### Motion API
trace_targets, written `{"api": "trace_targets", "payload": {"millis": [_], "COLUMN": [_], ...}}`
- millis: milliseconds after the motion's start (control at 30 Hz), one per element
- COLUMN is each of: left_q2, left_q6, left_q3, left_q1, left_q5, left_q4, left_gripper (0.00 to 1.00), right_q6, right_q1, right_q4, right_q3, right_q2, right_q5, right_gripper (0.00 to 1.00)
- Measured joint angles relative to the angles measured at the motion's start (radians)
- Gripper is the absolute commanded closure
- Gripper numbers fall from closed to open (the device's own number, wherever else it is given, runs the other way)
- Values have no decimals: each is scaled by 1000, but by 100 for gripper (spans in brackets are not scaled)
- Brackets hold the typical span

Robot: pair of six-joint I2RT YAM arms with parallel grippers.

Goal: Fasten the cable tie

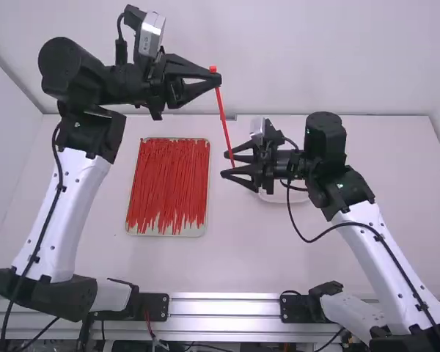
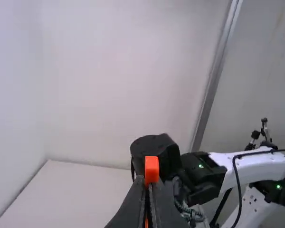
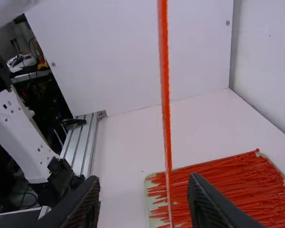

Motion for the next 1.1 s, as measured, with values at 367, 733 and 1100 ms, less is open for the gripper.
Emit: {"api": "trace_targets", "payload": {"millis": [367,733,1100], "left_q2": [0,18,39], "left_q6": [0,140,299], "left_q3": [35,-20,-47], "left_q1": [1,17,51], "left_q5": [-6,-93,-211], "left_q4": [-37,-217,-310], "left_gripper": [94,1,1], "right_q6": [-9,65,216], "right_q1": [0,-34,-171], "right_q4": [-32,10,260], "right_q3": [0,0,0], "right_q2": [0,0,0], "right_q5": [0,66,144], "right_gripper": [100,100,100]}}
